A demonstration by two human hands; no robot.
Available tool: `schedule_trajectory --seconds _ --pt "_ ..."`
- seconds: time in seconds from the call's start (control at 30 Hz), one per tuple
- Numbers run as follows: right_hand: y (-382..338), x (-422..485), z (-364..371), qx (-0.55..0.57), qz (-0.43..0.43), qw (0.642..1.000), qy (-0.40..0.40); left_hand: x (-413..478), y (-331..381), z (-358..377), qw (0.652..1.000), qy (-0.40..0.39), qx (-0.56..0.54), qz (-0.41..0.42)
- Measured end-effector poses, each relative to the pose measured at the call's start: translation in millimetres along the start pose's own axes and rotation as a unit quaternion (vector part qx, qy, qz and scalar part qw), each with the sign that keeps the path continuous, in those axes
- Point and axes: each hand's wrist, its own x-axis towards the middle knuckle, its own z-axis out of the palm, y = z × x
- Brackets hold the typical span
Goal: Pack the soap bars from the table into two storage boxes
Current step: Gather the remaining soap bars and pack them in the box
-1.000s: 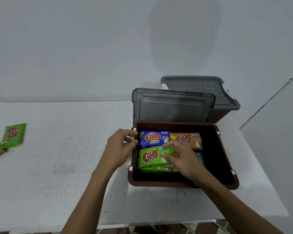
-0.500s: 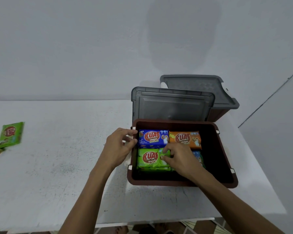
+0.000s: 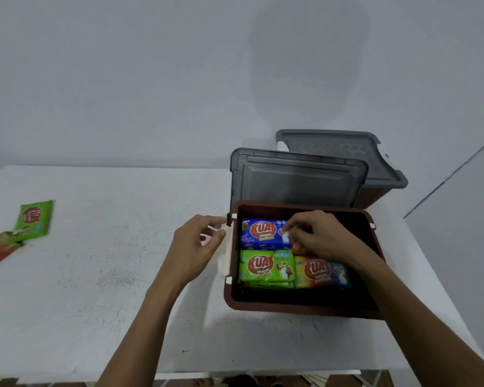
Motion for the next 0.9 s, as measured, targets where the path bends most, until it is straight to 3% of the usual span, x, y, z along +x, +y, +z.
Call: schedule_trajectory --seconds 0.27,0.63,0.9 --pt "-86.8 69.5 44.1 0.01 -0.126 0.991 0.045 -7.8 -61.2 -67.9 0.996 0.044 0.042 -0.072" --pt "-249.8 188.2 174.1 -0.056 -0.242 0.964 -0.097 -26.2 -179.5 -200.9 0.949 0.143 0.181 -0.214" --pt "-340.1 251.5 285.6 -0.189 -0.32 0.912 -0.177 -36.9 -253.6 -269.3 0.896 0.186 0.26 -0.307"
